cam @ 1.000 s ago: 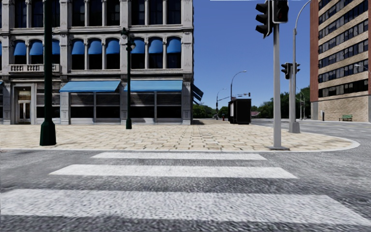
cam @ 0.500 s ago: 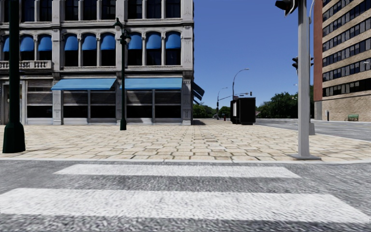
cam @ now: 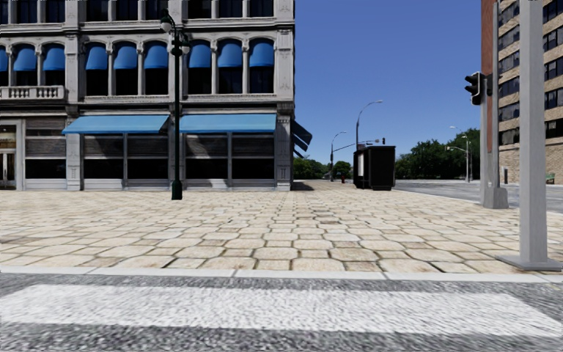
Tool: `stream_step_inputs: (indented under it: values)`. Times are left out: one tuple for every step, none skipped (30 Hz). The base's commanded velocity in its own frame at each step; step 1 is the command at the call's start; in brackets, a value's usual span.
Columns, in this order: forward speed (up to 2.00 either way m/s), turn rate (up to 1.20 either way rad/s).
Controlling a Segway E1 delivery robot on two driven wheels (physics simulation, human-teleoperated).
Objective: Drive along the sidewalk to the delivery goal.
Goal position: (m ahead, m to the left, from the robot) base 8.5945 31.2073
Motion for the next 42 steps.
stream_step_inputs:
  values:
    - [2.00, 0.00]
    - [2.00, 0.00]
    - [2.00, 0.00]
    - [2.00, 0.00]
    - [2.00, 0.00]
    - [2.00, 0.00]
    - [2.00, 0.00]
    - [2.00, 0.00]
    - [2.00, 0.00]
    - [1.92, 0.00]
    - [1.83, 0.00]
    - [1.83, 0.00]
    - [1.66, 0.00]
    - [1.50, 0.00]
    - [1.33, 0.00]
    - [1.33, 0.00]
    - [1.23, 0.00]
    - [1.17, 0.00]
    - [1.13, 0.00]
    - [1.11, 0.00]
    - [1.11, 0.00]
    - [1.08, 0.00]
    - [1.06, 0.00]
    - [1.03, 0.00]
    - [1.03, 0.00]
    - [0.99, 0.00]
    - [0.97, 0.00]
    - [0.97, 0.00]
    - [0.96, 0.00]
    - [0.96, 0.00]
    - [0.96, 0.00]
    - [0.96, 0.00]
    - [0.96, 0.00]
    - [0.96, 0.00]
    - [0.96, 0.00]
    - [0.96, 0.00]
    - [0.96, 0.00]
    - [0.96, 0.00]
    - [0.96, 0.00]
    - [0.96, 0.00]
    - [0.96, 0.00]
    - [0.96, 0.00]
